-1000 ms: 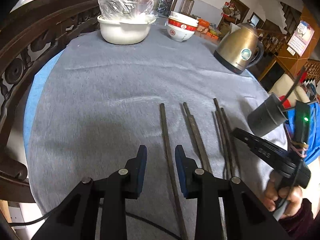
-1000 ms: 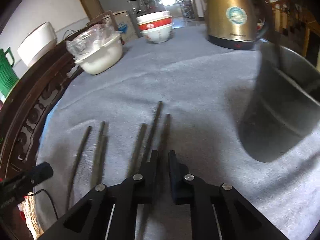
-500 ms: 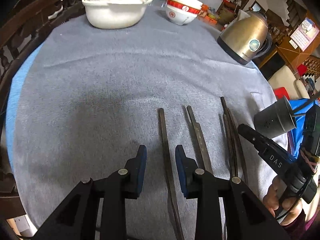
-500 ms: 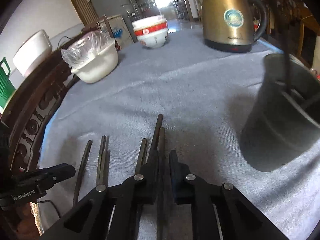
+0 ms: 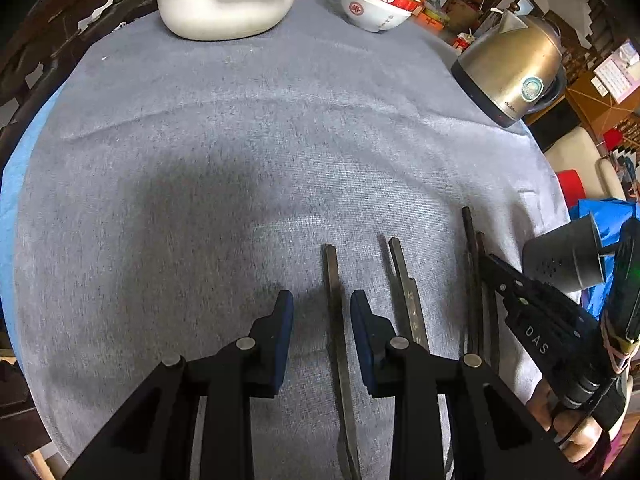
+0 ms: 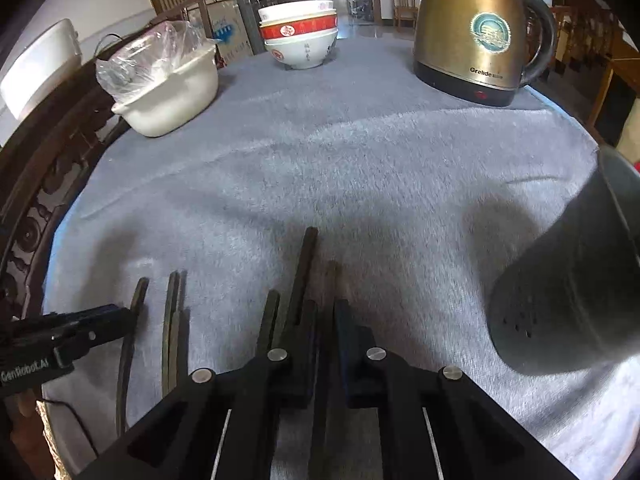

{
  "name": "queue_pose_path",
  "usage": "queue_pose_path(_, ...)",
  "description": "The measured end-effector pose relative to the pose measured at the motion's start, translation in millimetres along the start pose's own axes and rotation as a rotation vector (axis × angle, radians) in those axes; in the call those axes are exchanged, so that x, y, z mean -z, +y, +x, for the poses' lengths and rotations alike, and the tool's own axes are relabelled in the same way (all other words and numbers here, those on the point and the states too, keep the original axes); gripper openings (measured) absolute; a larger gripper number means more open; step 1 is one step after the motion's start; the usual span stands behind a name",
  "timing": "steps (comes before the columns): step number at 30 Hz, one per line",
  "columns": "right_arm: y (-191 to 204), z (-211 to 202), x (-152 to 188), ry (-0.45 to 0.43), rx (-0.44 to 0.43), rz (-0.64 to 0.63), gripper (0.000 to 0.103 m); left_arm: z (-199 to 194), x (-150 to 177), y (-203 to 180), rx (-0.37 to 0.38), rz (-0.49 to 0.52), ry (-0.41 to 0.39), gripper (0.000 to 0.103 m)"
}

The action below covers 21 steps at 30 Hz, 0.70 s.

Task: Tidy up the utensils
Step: 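Close the left gripper on a single chopstick while the right gripper grasps another, then lift the chopsticks over the grey cup and open both grippers to drop them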

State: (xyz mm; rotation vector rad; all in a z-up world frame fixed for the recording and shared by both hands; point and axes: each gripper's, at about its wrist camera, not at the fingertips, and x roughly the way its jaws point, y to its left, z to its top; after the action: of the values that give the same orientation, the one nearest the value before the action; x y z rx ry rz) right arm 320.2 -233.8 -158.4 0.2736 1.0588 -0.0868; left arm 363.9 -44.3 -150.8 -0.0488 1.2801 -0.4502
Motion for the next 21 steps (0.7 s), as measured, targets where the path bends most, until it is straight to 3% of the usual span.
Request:
queue_pose_path(10, 0, -8, 8, -0.007, -0.046, -0.012, 0.007, 7, -11, -14, -0.077, 0.022, 0.025, 0.028)
queue_pose_path(12, 3, -18, 14, -0.032, -0.053, -0.031, 0.007, 8, -11, -19, -0.093, 0.032, 0.023, 0.007)
queue_pose_path(13, 4, -25, 17, -0.048, -0.055, -0.043, 0.007, 8, -10, -20, -0.094, 0.030, 0.023, 0.007)
queue_pose_path(21, -7, -89, 33, -0.188, -0.172, -0.040, 0.007, -34, 7, -32, -0.090, 0.022, -0.094, 0.006)
